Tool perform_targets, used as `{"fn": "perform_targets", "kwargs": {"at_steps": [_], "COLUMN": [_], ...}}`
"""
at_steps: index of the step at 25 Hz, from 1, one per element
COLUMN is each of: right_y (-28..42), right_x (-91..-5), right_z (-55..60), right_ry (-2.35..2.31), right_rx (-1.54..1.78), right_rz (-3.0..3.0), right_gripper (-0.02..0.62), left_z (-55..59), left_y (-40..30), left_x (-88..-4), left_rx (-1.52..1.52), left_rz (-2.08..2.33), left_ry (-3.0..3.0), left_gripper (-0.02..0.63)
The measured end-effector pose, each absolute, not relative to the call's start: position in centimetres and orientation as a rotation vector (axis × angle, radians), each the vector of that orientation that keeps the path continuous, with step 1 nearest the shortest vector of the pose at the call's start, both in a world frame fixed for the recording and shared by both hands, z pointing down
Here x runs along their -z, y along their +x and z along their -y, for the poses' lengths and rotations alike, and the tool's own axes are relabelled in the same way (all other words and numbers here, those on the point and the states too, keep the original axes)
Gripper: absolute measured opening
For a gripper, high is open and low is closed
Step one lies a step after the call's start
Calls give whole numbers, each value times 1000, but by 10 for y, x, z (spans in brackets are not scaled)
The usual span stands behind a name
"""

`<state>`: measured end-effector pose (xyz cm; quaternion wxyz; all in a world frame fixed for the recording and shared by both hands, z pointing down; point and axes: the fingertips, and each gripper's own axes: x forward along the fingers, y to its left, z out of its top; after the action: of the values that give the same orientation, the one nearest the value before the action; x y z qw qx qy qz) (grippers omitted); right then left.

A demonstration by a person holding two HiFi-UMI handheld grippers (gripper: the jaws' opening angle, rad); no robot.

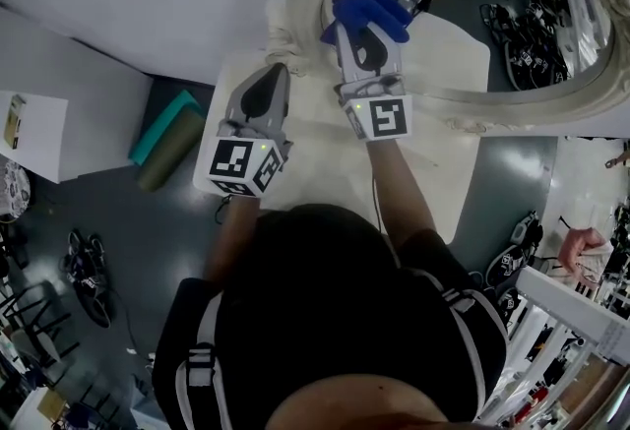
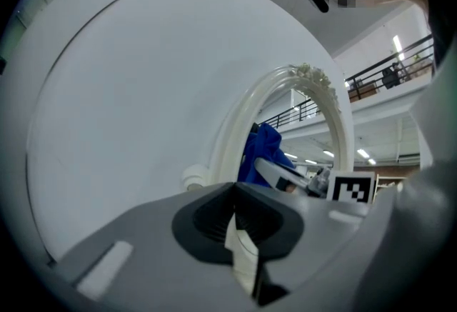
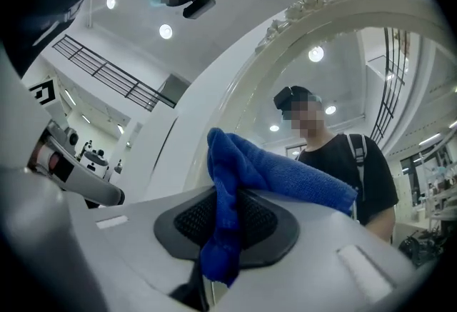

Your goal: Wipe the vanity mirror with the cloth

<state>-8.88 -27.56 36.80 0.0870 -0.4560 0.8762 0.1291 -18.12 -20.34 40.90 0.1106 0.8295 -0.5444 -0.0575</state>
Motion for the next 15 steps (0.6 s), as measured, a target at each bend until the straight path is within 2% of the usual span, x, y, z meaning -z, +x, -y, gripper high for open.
{"fn": "perform_targets", "kwargs": {"at_steps": [15], "right_y": [-117], "right_x": [-404], "right_z": [285], "right_ry": [-1208], "right_rx": [-260], "right_rz": [-2681], "right_gripper": [63], "left_z": [206], "left_y": [-187], "left_x": [-419], "left_rx": [153], "left_rz": [1634], "left_ry": [2397], "left_gripper": [6]}}
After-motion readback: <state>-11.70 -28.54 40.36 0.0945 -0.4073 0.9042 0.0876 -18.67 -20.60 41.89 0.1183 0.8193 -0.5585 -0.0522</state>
